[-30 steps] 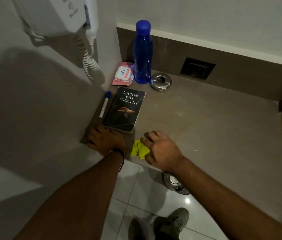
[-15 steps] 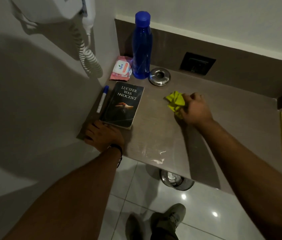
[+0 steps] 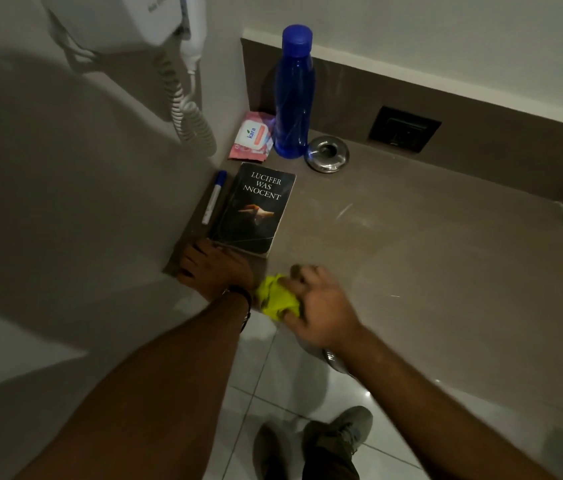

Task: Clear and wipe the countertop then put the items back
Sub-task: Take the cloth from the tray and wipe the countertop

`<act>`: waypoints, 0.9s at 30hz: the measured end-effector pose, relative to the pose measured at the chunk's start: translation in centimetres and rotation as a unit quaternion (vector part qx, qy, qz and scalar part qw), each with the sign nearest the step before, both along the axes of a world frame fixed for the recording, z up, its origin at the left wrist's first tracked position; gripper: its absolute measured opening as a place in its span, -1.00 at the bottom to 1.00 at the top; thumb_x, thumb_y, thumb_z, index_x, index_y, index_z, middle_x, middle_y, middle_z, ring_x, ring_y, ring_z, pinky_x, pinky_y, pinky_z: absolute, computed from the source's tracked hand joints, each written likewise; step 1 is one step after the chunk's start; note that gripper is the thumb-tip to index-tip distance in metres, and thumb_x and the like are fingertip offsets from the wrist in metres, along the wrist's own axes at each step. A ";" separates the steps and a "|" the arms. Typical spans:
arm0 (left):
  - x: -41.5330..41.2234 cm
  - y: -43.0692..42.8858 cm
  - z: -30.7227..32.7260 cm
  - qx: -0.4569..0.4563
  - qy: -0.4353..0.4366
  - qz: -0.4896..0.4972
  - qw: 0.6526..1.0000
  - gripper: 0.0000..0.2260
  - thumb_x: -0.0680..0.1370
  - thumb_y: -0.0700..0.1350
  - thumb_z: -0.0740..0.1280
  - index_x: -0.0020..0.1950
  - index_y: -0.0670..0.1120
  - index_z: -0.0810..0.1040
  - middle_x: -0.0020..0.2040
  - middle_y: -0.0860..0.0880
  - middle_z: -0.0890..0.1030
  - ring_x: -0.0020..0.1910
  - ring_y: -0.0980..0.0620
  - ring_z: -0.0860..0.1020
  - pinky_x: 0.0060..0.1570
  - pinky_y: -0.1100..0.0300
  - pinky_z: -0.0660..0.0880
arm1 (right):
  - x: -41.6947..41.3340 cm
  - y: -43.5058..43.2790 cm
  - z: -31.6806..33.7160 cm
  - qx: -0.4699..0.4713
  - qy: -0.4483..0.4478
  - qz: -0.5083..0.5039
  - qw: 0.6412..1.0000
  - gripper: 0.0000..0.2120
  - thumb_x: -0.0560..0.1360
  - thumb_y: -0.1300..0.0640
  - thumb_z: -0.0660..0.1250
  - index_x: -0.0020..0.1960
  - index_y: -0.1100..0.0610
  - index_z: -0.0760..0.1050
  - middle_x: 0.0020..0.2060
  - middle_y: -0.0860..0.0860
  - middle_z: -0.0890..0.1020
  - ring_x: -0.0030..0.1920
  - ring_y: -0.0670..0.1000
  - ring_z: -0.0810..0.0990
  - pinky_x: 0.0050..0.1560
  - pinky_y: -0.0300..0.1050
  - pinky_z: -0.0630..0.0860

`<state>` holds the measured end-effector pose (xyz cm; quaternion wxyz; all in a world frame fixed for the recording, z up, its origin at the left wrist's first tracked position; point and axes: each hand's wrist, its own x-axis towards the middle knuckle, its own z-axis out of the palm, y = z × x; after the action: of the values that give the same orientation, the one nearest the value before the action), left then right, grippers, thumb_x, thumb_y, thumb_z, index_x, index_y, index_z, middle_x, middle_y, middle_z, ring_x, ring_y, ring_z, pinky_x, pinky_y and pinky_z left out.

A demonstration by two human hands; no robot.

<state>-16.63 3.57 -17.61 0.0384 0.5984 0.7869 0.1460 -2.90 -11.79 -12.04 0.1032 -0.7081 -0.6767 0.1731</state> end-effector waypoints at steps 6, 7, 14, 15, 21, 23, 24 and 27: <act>0.2 0.0 -0.2 0.025 0.003 0.013 1.000 -0.68 0.54 -0.01 0.11 0.16 -0.16 0.48 0.13 -0.26 0.54 0.09 -0.25 0.53 0.16 -0.15 0.41 | -1.0 -1.4 -0.4 0.020 0.056 0.032 0.998 -0.40 0.42 -0.20 0.41 0.41 0.02 0.56 0.08 0.02 0.52 0.08 0.09 0.48 0.13 -0.05 0.49; 0.2 0.0 -0.5 0.027 0.013 0.011 0.999 -0.69 0.52 -0.01 0.17 0.16 -0.15 0.47 0.13 -0.25 0.53 0.09 -0.24 0.52 0.16 -0.14 0.40 | -0.6 -1.6 -0.3 0.025 0.072 0.044 0.996 -0.41 0.42 -0.18 0.45 0.40 0.01 0.57 0.05 0.01 0.53 0.06 0.07 0.48 0.10 -0.09 0.48; -0.2 0.2 -1.1 0.020 0.023 0.015 0.999 -0.63 0.50 0.02 0.12 0.21 -0.15 0.41 0.18 -0.24 0.50 0.14 -0.25 0.50 0.19 -0.18 0.42 | 5.4 -2.9 1.5 0.101 0.188 -0.056 0.975 -0.44 0.43 -0.14 0.39 0.40 0.01 0.59 0.06 -0.12 0.51 0.11 0.06 0.54 0.18 -0.08 0.50; -0.1 0.2 -1.0 0.022 0.019 0.017 0.999 -0.63 0.50 0.02 0.10 0.20 -0.14 0.42 0.18 -0.24 0.50 0.13 -0.25 0.50 0.19 -0.18 0.41 | 7.0 -2.1 1.7 0.114 0.171 -0.091 0.974 -0.42 0.43 -0.15 0.37 0.41 0.03 0.58 0.04 -0.13 0.49 0.10 0.07 0.54 0.17 -0.04 0.50; -0.2 0.2 -0.9 -0.017 0.034 0.010 0.999 -0.53 0.47 0.04 0.11 0.30 -0.15 0.46 0.26 -0.24 0.49 0.20 -0.25 0.48 0.24 -0.19 0.39 | 11.7 1.0 0.1 0.050 -0.011 -0.187 0.981 -0.30 0.45 -0.26 0.19 0.44 0.11 0.54 0.10 0.19 0.55 0.10 0.26 0.50 0.21 0.08 0.47; -0.3 0.2 -1.1 -0.020 0.041 0.002 0.999 -0.53 0.46 0.04 0.13 0.30 -0.14 0.46 0.24 -0.24 0.49 0.17 -0.23 0.47 0.19 -0.16 0.36 | 10.2 -1.1 -1.3 0.068 -0.014 -0.191 0.979 -0.39 0.49 -0.22 0.26 0.43 0.07 0.53 0.12 0.12 0.53 0.07 0.21 0.46 0.16 0.06 0.48; -0.3 0.3 -1.1 -0.016 0.041 -0.001 0.999 -0.55 0.46 0.03 0.14 0.28 -0.13 0.46 0.22 -0.23 0.49 0.15 -0.22 0.47 0.17 -0.14 0.35 | 9.2 -2.3 -1.8 0.071 -0.004 -0.194 0.978 -0.42 0.49 -0.21 0.30 0.44 0.04 0.52 0.14 0.08 0.51 0.07 0.17 0.44 0.15 0.03 0.47; -0.4 0.4 -1.1 -0.013 0.041 -0.003 0.999 -0.60 0.49 0.03 0.17 0.25 -0.13 0.46 0.18 -0.23 0.51 0.11 -0.21 0.50 0.13 -0.12 0.37 | 5.9 -6.2 -2.8 0.059 0.017 -0.192 0.980 -0.42 0.49 -0.19 0.34 0.47 -0.04 0.49 0.16 0.03 0.49 0.09 0.11 0.42 0.14 0.03 0.46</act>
<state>-17.02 4.01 -18.73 0.0138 0.6058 0.7878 0.1109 3.01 -17.99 -14.88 0.1871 -0.8144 -0.5355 0.1220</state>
